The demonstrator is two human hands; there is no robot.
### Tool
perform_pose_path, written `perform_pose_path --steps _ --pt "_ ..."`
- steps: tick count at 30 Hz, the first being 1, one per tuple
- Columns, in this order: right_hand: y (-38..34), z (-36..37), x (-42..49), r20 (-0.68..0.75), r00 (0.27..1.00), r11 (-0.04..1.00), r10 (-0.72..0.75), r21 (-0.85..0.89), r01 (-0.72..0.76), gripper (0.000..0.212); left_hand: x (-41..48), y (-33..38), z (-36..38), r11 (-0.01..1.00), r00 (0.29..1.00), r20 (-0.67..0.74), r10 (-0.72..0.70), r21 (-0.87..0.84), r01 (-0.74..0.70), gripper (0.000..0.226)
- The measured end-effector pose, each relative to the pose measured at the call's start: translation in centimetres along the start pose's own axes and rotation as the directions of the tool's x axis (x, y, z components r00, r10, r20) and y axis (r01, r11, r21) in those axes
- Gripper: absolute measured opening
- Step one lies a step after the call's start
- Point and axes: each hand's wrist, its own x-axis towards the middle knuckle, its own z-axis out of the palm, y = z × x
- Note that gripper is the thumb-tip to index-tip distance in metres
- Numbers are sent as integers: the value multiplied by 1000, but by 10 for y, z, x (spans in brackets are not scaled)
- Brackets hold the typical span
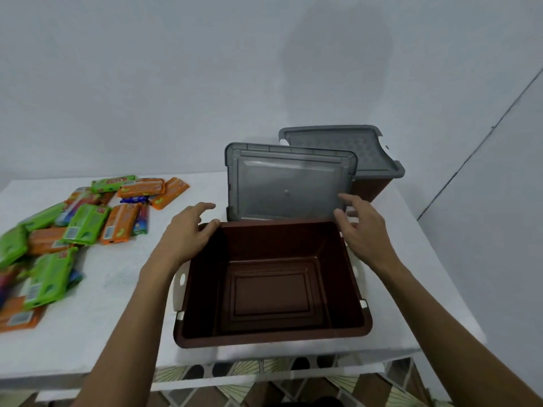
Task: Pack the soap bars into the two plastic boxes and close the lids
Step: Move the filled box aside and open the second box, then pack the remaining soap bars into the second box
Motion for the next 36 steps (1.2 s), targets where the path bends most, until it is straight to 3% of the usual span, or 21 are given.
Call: perform_pose_path --steps 5,13,16,18,21,26,33,36 --pt "-5 11 -33 267 963 997 37 -73 -18 54 -45 -7 12 1000 999 -47 -12 17 13 50" --pt "-8 11 -57 228 973 994 16 -112 10 56 -76 -10 22 998 996 -87 -18 -69 12 56" --pt "-13 14 -49 211 977 958 11 -282 50 56 -75 -11 19 993 996 -81 -43 -114 33 56" --pt "-24 21 -39 178 982 928 -68 -349 128 55 -75 -12 14 975 993 -87 -76 -215 56 55" --pt "-54 44 -14 208 962 935 -180 -268 233 53 -72 -29 -1 949 983 -120 -137 -301 96 51" --pt "-115 127 44 360 875 925 -323 -77 373 52 -42 -95 -32 976 944 -246 -218 -72 207 42" --pt "-181 270 124 625 681 858 -382 -35 513 51 16 -187 -65 953 924 -286 -253 92 290 44" --pt "-198 318 150 691 633 852 -351 -46 522 53 41 -209 -64 934 936 -254 -243 198 296 46"
